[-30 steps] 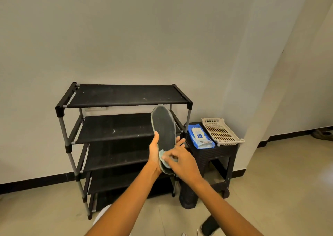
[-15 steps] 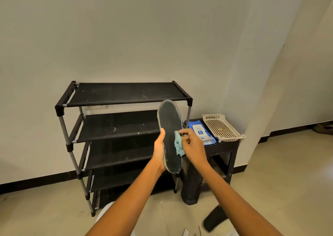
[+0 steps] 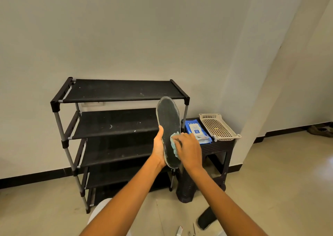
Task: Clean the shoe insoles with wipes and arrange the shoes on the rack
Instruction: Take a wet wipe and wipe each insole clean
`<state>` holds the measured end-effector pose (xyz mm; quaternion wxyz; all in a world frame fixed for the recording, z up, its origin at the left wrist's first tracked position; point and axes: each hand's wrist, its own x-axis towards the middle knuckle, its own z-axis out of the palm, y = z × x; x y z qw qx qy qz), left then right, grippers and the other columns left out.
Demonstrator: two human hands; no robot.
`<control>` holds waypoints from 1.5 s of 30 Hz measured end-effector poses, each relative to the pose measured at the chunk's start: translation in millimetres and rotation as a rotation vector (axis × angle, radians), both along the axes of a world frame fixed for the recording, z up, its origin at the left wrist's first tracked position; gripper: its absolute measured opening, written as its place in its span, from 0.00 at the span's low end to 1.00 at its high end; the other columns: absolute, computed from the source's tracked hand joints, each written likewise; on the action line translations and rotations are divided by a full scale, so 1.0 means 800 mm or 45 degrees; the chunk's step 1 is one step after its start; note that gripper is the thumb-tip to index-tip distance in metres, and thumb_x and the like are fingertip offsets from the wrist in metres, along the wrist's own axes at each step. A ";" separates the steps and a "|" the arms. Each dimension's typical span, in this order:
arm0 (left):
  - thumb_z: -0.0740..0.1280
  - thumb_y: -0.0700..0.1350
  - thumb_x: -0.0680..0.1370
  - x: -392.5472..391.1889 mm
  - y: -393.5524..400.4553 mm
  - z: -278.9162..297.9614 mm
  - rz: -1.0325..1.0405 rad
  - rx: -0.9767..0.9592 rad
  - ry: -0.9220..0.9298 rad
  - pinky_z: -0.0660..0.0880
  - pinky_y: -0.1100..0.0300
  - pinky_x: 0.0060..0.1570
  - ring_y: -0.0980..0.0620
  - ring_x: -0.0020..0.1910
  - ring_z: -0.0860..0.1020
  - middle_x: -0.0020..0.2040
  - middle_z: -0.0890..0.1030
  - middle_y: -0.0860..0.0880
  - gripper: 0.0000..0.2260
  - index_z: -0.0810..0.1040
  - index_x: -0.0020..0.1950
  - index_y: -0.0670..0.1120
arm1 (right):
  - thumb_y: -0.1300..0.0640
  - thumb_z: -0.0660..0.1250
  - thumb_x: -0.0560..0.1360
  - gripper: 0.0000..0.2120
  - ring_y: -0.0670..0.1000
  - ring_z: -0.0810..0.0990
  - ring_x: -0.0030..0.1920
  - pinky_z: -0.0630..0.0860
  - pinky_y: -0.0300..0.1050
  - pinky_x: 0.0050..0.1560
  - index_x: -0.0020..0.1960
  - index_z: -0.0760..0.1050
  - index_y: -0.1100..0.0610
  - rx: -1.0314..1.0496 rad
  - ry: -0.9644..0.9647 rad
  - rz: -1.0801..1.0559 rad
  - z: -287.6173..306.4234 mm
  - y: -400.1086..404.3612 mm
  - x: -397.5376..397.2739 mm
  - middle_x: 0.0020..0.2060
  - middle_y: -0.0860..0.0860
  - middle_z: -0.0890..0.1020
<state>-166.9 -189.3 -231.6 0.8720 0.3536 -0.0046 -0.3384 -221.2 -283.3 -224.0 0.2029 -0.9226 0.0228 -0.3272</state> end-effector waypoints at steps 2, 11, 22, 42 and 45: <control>0.56 0.69 0.74 0.003 0.003 0.000 -0.014 -0.058 0.033 0.77 0.50 0.52 0.44 0.53 0.81 0.58 0.80 0.38 0.35 0.76 0.60 0.39 | 0.56 0.65 0.76 0.07 0.45 0.74 0.49 0.71 0.37 0.54 0.51 0.80 0.55 0.053 -0.012 0.117 -0.006 0.019 -0.003 0.46 0.51 0.80; 0.53 0.68 0.76 -0.008 0.001 -0.001 -0.010 0.031 0.019 0.78 0.50 0.48 0.44 0.47 0.83 0.50 0.83 0.39 0.33 0.77 0.59 0.40 | 0.54 0.62 0.78 0.14 0.47 0.75 0.57 0.73 0.42 0.58 0.63 0.73 0.53 0.245 0.089 0.039 -0.005 0.002 -0.005 0.56 0.51 0.78; 0.52 0.69 0.75 -0.001 -0.005 0.008 -0.019 -0.101 0.081 0.74 0.47 0.50 0.42 0.43 0.84 0.45 0.84 0.39 0.34 0.76 0.56 0.39 | 0.51 0.64 0.77 0.09 0.44 0.75 0.50 0.72 0.32 0.45 0.55 0.76 0.51 0.330 0.195 -0.020 -0.008 -0.008 -0.011 0.48 0.46 0.73; 0.58 0.67 0.74 -0.027 -0.016 0.034 -0.003 -0.171 0.136 0.79 0.47 0.46 0.40 0.44 0.83 0.46 0.83 0.36 0.33 0.78 0.50 0.36 | 0.52 0.67 0.73 0.06 0.46 0.70 0.55 0.67 0.39 0.51 0.48 0.80 0.52 0.031 -0.044 0.059 -0.010 -0.010 -0.013 0.52 0.47 0.76; 0.58 0.68 0.73 -0.025 -0.010 0.027 -0.035 -0.161 0.160 0.80 0.48 0.43 0.40 0.42 0.83 0.46 0.82 0.37 0.34 0.78 0.51 0.36 | 0.49 0.65 0.72 0.08 0.46 0.71 0.52 0.68 0.40 0.49 0.45 0.80 0.51 -0.196 -0.076 0.197 -0.022 -0.020 -0.026 0.49 0.47 0.77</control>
